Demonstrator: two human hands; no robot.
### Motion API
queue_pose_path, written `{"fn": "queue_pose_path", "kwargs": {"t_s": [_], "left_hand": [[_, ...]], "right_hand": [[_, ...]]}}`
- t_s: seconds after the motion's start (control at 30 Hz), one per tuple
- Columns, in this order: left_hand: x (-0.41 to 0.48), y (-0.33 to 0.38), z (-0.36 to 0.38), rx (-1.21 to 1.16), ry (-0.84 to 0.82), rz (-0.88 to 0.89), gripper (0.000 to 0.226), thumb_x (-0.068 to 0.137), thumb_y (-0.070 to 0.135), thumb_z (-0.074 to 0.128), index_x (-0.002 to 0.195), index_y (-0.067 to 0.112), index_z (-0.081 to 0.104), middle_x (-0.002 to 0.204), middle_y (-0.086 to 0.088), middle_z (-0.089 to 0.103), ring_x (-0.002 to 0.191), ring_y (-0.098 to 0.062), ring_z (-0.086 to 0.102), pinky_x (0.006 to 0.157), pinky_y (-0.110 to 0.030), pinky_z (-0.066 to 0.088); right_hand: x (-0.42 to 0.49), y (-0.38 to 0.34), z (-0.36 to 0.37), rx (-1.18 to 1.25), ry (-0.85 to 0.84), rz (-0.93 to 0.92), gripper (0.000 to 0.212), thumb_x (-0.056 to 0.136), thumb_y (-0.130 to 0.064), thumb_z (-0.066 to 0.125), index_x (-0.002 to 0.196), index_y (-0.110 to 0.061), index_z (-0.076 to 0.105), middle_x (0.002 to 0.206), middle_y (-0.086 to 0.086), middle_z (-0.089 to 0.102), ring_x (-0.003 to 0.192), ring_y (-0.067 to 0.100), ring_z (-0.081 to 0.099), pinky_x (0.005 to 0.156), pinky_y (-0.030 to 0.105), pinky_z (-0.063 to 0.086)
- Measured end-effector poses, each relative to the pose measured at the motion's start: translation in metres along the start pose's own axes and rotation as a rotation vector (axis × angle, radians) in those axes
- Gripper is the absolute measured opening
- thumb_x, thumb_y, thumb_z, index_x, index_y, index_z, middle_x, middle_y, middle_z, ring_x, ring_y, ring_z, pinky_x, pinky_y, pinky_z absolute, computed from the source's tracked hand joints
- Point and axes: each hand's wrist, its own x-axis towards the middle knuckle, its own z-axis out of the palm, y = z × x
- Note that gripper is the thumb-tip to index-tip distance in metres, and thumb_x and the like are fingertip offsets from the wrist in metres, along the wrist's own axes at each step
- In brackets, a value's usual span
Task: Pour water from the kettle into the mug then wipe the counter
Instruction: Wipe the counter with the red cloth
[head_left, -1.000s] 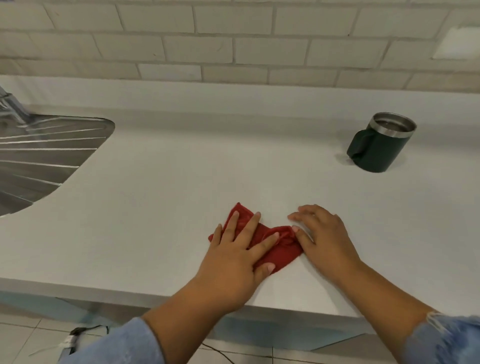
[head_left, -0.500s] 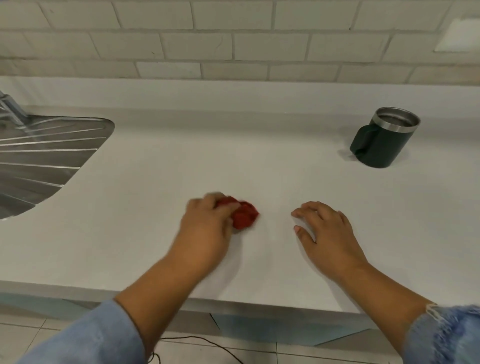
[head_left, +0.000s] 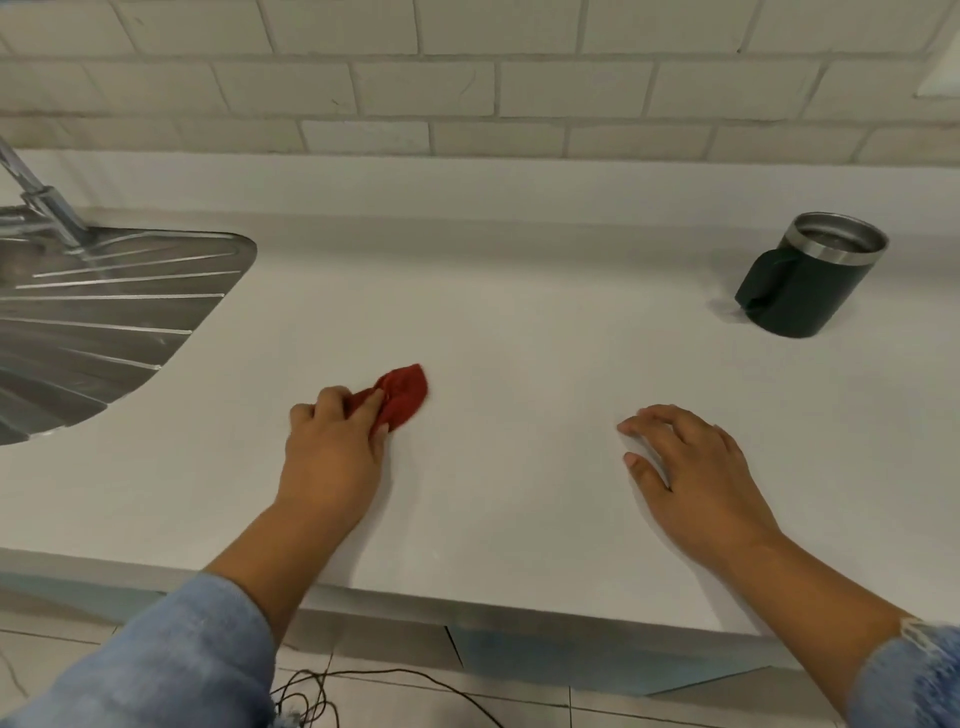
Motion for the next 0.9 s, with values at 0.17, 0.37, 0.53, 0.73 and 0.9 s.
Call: {"fn": "queue_pose_path", "kwargs": {"t_s": [0.17, 0.37, 0.53, 0.73, 0.9], "left_hand": [[-0.002, 0.051, -0.012, -0.193, 0.067, 0.124, 0.041, 0.093, 0.035, 0.046, 0.132, 0.025, 0.052, 0.124, -0.007, 0.046, 0.105, -0.027, 0.042, 0.080, -0.029, 0.039], [-0.018, 0.135, 0.021, 0.132, -0.237, 0.547, 0.052, 0.095, 0.047, 0.029, 0.145, 0.032, 0.025, 0.159, 0.001, -0.003, 0.142, -0.038, -0.006, 0.106, -0.066, 0.011], [0.022, 0.139, 0.043, 0.102, -0.313, 0.519, 0.052, 0.096, 0.047, 0.018, 0.147, 0.040, 0.009, 0.160, 0.002, 0.004, 0.144, -0.037, -0.002, 0.110, -0.064, 0.010], [0.081, 0.053, 0.041, 0.173, -0.182, 0.186, 0.048, 0.093, 0.046, 0.027, 0.141, 0.040, 0.027, 0.153, -0.001, 0.027, 0.133, -0.035, 0.024, 0.103, -0.056, 0.029], [0.114, 0.000, 0.018, 0.348, -0.237, -0.026, 0.047, 0.095, 0.034, 0.033, 0.141, 0.025, 0.032, 0.141, -0.012, 0.034, 0.116, -0.037, 0.038, 0.092, -0.048, 0.041]], "right_hand": [[-0.001, 0.000, 0.001, 0.013, 0.023, -0.006, 0.034, 0.095, -0.033, 0.045, 0.128, -0.034, 0.052, 0.134, -0.008, 0.047, 0.124, 0.013, 0.043, 0.112, 0.040, 0.028], [0.000, 0.000, 0.002, -0.011, 0.018, 0.000, 0.035, 0.095, -0.038, 0.042, 0.129, -0.037, 0.050, 0.135, -0.010, 0.046, 0.124, 0.011, 0.040, 0.112, 0.036, 0.027], [0.000, 0.001, 0.002, -0.005, 0.010, 0.017, 0.035, 0.094, -0.039, 0.042, 0.128, -0.039, 0.049, 0.137, -0.012, 0.044, 0.126, 0.010, 0.039, 0.113, 0.037, 0.027], [-0.001, 0.002, 0.002, 0.016, 0.014, 0.015, 0.035, 0.095, -0.038, 0.042, 0.130, -0.039, 0.049, 0.137, -0.013, 0.044, 0.127, 0.007, 0.038, 0.114, 0.038, 0.025], [0.000, 0.000, 0.002, 0.013, 0.026, 0.016, 0.035, 0.095, -0.036, 0.043, 0.129, -0.039, 0.049, 0.136, -0.013, 0.044, 0.127, 0.007, 0.037, 0.114, 0.037, 0.024]]}}
